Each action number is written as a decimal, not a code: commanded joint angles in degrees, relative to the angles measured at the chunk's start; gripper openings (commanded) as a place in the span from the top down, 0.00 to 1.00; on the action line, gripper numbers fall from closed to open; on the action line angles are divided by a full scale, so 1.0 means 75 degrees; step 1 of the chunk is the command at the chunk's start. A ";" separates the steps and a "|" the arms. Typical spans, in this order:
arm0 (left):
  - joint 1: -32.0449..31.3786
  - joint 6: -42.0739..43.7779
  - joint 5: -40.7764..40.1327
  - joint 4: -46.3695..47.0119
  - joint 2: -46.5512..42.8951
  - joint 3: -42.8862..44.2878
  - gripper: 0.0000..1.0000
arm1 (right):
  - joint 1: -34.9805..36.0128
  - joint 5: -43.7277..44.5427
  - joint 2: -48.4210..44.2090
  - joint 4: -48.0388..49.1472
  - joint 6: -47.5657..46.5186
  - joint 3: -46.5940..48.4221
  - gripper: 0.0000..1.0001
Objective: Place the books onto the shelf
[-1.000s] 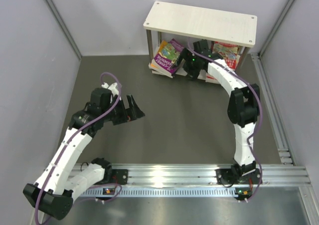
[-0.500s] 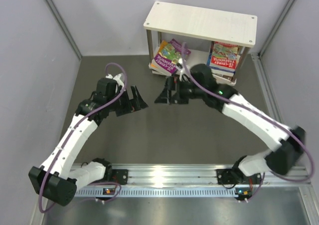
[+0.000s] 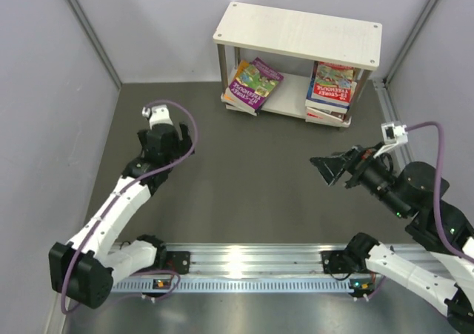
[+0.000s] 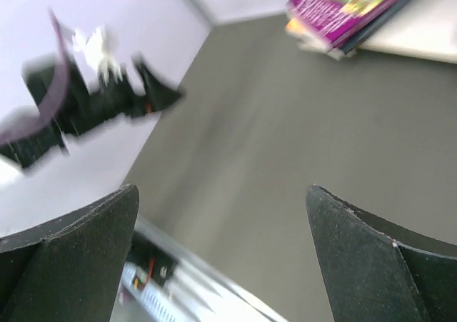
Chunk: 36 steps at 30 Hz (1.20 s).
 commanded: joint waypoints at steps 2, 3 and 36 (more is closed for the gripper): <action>0.0037 0.2187 -0.2282 0.4366 -0.0119 -0.2625 0.01 | 0.0056 0.2157 -0.0648 -0.0562 0.0502 -0.0373 0.00; 0.0141 0.2467 -0.2241 0.5007 -0.0120 -0.3075 0.01 | 0.0068 0.2263 -0.0742 -0.0609 0.0514 -0.0455 0.00; 0.3259 0.2481 0.3725 1.0393 0.3713 -0.4321 0.09 | 0.0045 0.5241 -0.0356 0.3571 -0.2167 -0.4096 0.00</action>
